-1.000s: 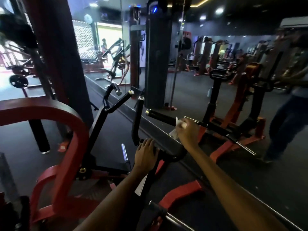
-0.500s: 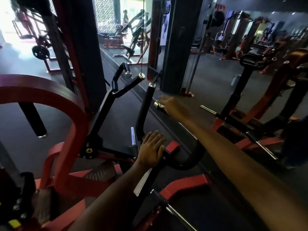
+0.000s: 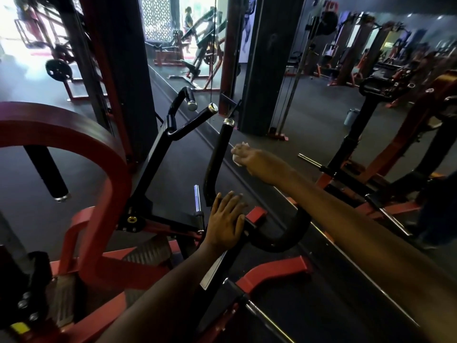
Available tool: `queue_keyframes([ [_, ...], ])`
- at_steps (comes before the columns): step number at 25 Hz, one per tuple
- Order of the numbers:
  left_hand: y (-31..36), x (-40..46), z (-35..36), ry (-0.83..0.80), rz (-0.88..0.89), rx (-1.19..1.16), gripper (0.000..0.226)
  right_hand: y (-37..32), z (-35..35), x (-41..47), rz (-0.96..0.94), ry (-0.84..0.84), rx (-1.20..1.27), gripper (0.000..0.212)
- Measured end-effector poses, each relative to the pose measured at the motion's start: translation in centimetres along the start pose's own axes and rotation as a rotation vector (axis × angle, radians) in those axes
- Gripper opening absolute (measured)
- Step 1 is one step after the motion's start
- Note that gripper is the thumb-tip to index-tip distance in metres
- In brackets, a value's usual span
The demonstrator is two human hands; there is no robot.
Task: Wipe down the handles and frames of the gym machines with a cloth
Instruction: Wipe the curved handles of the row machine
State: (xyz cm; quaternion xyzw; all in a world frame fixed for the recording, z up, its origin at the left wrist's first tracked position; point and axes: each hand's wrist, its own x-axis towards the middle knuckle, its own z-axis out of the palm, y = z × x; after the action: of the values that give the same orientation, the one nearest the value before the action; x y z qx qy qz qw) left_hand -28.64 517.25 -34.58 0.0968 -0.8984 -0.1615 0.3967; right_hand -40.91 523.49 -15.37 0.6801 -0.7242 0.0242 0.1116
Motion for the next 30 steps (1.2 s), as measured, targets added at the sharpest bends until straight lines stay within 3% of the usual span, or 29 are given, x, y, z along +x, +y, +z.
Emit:
queue_keyframes([
  [4,-0.2,-0.1,0.1,0.029,0.004,-0.02,0.041,2.5,0.2,-7.6,-0.183,0.041,-0.062,0.026],
  [5,-0.2,-0.1,0.1,0.028,0.008,-0.021,0.042,2.7,-0.3,-8.8,-0.135,0.085,-0.005,0.021],
  [8,-0.3,0.1,0.0,0.007,0.002,-0.021,0.044,2.4,-1.3,-6.0,0.095,0.205,0.095,0.032],
  [11,-0.2,-0.5,0.0,-0.01,-0.006,-0.015,0.048,0.3,-1.1,-1.3,0.22,0.1,0.31,0.03],
  [13,-0.5,-1.3,0.0,-0.015,0.001,-0.034,0.052,0.2,-0.9,-2.0,0.319,0.114,0.441,0.032],
  [17,-1.1,-2.5,0.3,0.013,0.019,-0.082,0.051,2.5,-0.9,-7.1,0.61,0.185,0.478,0.026],
  [20,-1.2,-2.3,0.4,0.011,0.031,-0.079,0.05,3.4,-0.8,-3.4,0.708,0.244,0.524,0.022],
  [25,-1.3,-2.5,0.4,0.021,0.023,-0.082,0.05,2.2,-0.9,0.9,0.627,0.002,0.729,0.029],
  [30,-1.3,-2.4,0.3,0.023,0.029,-0.089,0.048,4.9,-0.6,-5.7,0.846,-0.157,0.986,0.024],
])
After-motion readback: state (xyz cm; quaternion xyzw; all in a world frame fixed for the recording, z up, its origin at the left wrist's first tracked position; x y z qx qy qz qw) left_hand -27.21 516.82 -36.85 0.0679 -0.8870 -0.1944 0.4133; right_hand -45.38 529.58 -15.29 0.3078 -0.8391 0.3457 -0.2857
